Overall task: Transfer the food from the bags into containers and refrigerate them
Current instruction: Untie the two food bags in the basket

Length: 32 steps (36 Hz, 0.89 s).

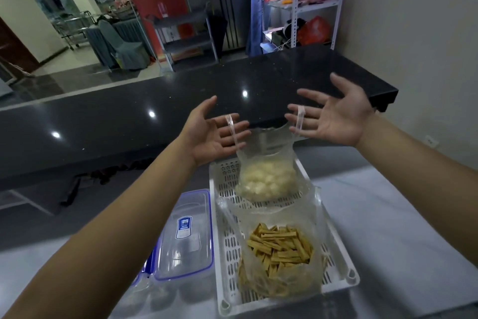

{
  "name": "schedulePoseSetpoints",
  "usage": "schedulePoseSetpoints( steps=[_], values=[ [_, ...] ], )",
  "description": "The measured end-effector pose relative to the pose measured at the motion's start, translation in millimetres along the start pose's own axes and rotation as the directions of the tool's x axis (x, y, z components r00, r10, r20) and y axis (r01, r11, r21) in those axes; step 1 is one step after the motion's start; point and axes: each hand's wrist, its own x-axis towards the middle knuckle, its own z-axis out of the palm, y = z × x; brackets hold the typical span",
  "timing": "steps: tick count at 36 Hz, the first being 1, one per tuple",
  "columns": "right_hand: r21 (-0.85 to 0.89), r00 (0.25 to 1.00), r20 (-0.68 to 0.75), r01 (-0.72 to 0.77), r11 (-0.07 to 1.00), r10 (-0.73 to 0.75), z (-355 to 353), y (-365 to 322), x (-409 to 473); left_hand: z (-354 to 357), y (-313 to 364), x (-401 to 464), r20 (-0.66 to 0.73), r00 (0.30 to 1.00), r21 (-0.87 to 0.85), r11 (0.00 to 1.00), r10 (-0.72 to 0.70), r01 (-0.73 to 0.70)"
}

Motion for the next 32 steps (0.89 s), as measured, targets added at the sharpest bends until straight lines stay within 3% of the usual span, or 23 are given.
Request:
schedulePoseSetpoints(
  steps=[3, 6, 9, 11, 13, 15, 17, 19, 21, 27, 32],
  values=[
    [-0.013, 0.998, -0.059, -0.011, 1.0, 0.01, -13, 6, 0, -9, -9, 6, -0.035, 0.999, 0.003, 1.0, -0.005, 0.005],
    [-0.15, 0.998, -0.07, -0.008, 0.989, -0.002, -18, 2, -5, -18, -9, 10, -0.035, 0.999, 0.054, 0.998, 0.015, -0.013],
    [-0.413, 0.996, -0.071, 0.011, 0.91, -0.044, -12, -3, -15, -22, -5, 6, -0.058, 0.997, 0.257, 0.966, 0.045, -0.029],
    [-0.609, 0.992, -0.042, 0.067, 0.79, -0.116, 1, -2, -25, -22, -5, -3, -0.087, 0.984, 0.455, 0.885, 0.154, -0.098],
    [-0.766, 0.975, 0.042, 0.172, 0.62, -0.217, 18, 2, -36, -26, -6, -16, -0.044, 0.94, 0.683, 0.697, 0.34, -0.22],
    [-0.849, 0.941, 0.199, 0.305, 0.431, -0.274, 39, 8, -48, -36, -9, -31, 0.078, 0.878, 0.89, 0.363, 0.473, -0.275],
    [-0.9, 0.911, 0.325, 0.38, 0.213, -0.253, 58, 17, -59, -46, -18, -49, 0.152, 0.836, 0.973, 0.069, 0.528, -0.221],
    [-0.924, 0.903, 0.382, 0.38, -0.051, -0.195, 74, 28, -68, -53, -31, -65, 0.144, 0.841, 0.988, -0.033, 0.522, -0.15],
    [-0.906, 0.902, 0.404, 0.372, -0.202, -0.151, 91, 42, -79, -62, -48, -80, 0.101, 0.858, 0.995, -0.043, 0.503, -0.093],
    [-0.819, 0.865, 0.496, 0.436, -0.372, -0.077, 138, 91, -108, -112, -99, -112, -0.071, 0.854, 0.997, 0.048, 0.515, 0.054],
    [-0.757, 0.832, 0.553, 0.522, -0.394, 0.039, 166, 142, -126, -168, -138, -130, -0.28, 0.876, 0.96, 0.11, 0.392, 0.257]
  ],
)
